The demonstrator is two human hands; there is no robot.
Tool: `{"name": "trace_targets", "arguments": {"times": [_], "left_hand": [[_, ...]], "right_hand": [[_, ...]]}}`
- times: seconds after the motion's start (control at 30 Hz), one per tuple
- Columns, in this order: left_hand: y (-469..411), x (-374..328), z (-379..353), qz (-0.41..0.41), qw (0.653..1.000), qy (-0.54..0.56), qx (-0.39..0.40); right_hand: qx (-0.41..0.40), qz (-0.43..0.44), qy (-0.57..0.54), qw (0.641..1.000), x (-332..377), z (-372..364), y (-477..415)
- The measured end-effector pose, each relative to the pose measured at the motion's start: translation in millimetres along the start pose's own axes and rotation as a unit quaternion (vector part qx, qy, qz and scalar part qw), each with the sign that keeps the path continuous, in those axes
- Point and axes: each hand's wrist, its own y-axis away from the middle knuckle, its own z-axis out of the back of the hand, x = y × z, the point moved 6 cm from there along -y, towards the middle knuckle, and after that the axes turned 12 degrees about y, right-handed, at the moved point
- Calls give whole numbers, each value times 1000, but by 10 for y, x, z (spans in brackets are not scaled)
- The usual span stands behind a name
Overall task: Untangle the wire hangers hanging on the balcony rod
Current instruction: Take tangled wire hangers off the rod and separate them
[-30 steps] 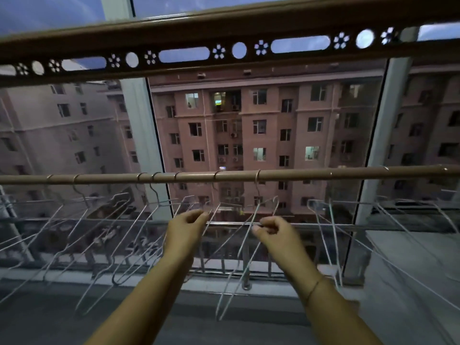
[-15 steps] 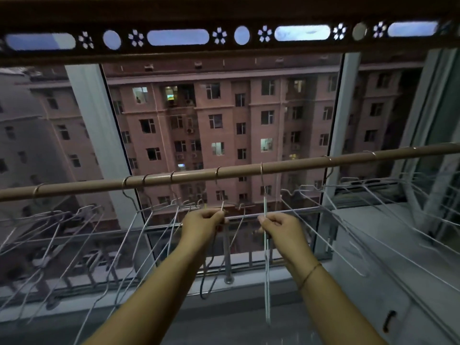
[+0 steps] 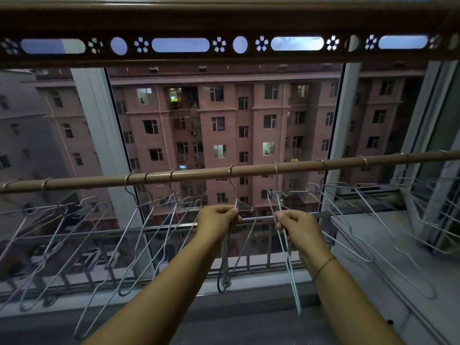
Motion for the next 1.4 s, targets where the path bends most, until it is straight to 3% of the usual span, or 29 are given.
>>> {"name": "trace_targets", "arguments": {"times": [0.27, 0.4, 0.5, 0.63, 0.73, 0.83, 0.97, 1.23, 1.4], "left_hand": [[15, -3, 157, 3, 1000, -20, 4], [114, -121, 529, -51, 998, -7, -39], [176, -265, 940, -108, 990, -4, -86], [171, -352, 1615, -135, 977, -2, -167], [105, -327, 2041, -126, 973, -7, -194], [-7, -246, 2300, -74, 983, -17, -167], [-145, -162, 2409, 9, 997, -17, -70], [-280, -164, 2399, 33, 997, -51, 56], [-266, -163, 2374, 36, 996, -28, 82]], "right_hand": [[9, -17, -9, 1000, -44, -56, -73], [-81, 8, 34, 996, 108, 54, -21], [-124, 95, 43, 987, 506, 10, 158], [-54, 196, 30, 979, 1062, -475, 474], [32, 210, 18, 977, 1227, -1021, 617], [80, 163, 35, 983, 1142, -1518, 634], [109, 69, 25, 991, 900, -1935, 636], [28, 62, 12, 998, 921, -2113, 783], [0, 53, 2, 999, 910, -2091, 787]]}}
